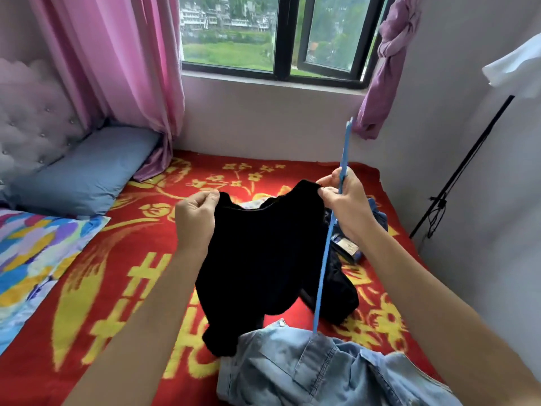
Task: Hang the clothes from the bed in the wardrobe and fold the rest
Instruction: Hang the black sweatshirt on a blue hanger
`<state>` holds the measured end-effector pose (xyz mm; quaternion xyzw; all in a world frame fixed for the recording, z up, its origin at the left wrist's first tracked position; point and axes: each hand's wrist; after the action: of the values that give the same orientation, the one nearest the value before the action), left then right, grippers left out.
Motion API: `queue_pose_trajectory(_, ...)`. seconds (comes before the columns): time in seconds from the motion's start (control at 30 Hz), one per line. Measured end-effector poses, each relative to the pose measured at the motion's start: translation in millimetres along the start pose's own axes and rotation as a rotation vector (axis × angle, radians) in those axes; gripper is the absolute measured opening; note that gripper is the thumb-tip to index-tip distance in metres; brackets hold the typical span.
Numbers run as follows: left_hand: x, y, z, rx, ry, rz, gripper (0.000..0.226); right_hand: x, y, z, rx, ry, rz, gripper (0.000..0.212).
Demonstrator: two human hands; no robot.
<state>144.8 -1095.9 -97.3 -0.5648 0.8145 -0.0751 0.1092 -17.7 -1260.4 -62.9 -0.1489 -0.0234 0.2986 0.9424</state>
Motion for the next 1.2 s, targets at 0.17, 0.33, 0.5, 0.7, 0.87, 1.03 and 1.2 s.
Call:
queue_pose_trajectory(0.17, -5.1, 28.9, 57.1, -0.263, -0.110, 0.224, 0.040, 8.9, 17.3, -12.1, 0.065, -0.012, 0.146, 0.036)
queue_pose_trajectory(0.33, -0.9, 54.0, 94.0, -0.369, -0.265, 0.539, 0.012, 13.1, 34.3, -31.4, 0.172, -0.021, 0.214, 0.038)
queue_pose_trajectory(0.5, 15.4, 66.1, 112.4, -0.386, -0.508, 0.790, 0.048, 10.7, 42.6, -41.5, 0.220, -0.027, 0.233, 0.039)
queue_pose_trajectory(0.7, 16.2, 72.9, 128.5, -0.385, -0.353, 0.750, 0.020, -8.8, 43.7, -43.8, 0.218, 0.041, 0.140, 0.039)
queue_pose_trajectory(0.87, -8.9, 56.5, 114.0, -0.313, -0.178, 0.625, 0.017, -49.6, 46.0, -62.7, 0.288, 0.191, 0.057, 0.040)
queue_pose_trajectory(1.03, -0.8, 54.3, 103.1, -0.180, -0.218, 0.624, 0.024, -74.8, 57.8, -91.7, 0.497, 0.333, 0.263, 0.033)
queue_pose_trajectory(1.2, 9.9, 55.7, 106.7, -0.108, -0.305, 0.580, 0.023, -92.7, 55.9, -91.7, 0.700, 0.293, 0.263, 0.027)
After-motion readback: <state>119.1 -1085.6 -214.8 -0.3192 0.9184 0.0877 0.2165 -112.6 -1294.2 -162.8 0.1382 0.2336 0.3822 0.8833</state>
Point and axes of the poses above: each hand's wrist, its own y-axis away from the middle knuckle, its own x-axis out of the palm, z = x × y, and after that the axes turned 7 degrees about -y, right-handed
